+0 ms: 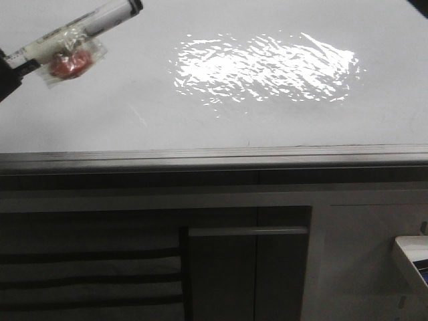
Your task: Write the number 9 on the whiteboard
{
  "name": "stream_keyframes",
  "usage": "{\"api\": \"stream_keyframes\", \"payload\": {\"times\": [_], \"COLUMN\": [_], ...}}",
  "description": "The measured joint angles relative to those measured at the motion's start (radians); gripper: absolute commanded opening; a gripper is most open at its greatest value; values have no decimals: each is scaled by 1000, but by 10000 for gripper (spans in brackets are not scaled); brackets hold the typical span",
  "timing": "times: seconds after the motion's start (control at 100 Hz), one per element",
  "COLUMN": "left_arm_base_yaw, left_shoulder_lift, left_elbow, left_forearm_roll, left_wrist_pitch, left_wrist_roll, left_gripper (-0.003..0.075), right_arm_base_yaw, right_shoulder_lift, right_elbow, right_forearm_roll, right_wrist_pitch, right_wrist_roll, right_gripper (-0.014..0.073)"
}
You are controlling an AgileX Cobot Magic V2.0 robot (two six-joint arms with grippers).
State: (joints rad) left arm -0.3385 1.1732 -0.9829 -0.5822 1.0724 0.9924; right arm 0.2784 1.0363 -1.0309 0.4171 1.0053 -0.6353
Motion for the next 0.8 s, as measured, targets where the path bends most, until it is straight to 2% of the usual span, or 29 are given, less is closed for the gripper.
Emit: {"api": "stream_keyframes", "payload": {"times": [0.26, 0.42, 0.5, 0.8], "left_arm_base_yaw": [-180, -273, -290, -295], "left_shoulder_lift": [0, 0, 0, 0], "left_elbow": [-4, -29, -38, -40], "left_forearm_roll": [-1, 6, 6, 17], "left_wrist_pitch": [-8, -21, -26, -46], "left_wrist_roll": [45, 49, 52, 52], "left_gripper": [-20, -20, -20, -20], "right_arm_base_yaw": [178, 250, 265, 274], "right_shoulder_lift": [186, 259, 278, 289], "right_elbow": [-152, -178, -178, -178], "right_forearm_roll": [99, 203, 232, 266], "right_wrist_pitch": [57, 63, 63, 45], "right_wrist_roll": [-220, -346, -377, -403], "right_gripper": [462, 359, 329, 329]}}
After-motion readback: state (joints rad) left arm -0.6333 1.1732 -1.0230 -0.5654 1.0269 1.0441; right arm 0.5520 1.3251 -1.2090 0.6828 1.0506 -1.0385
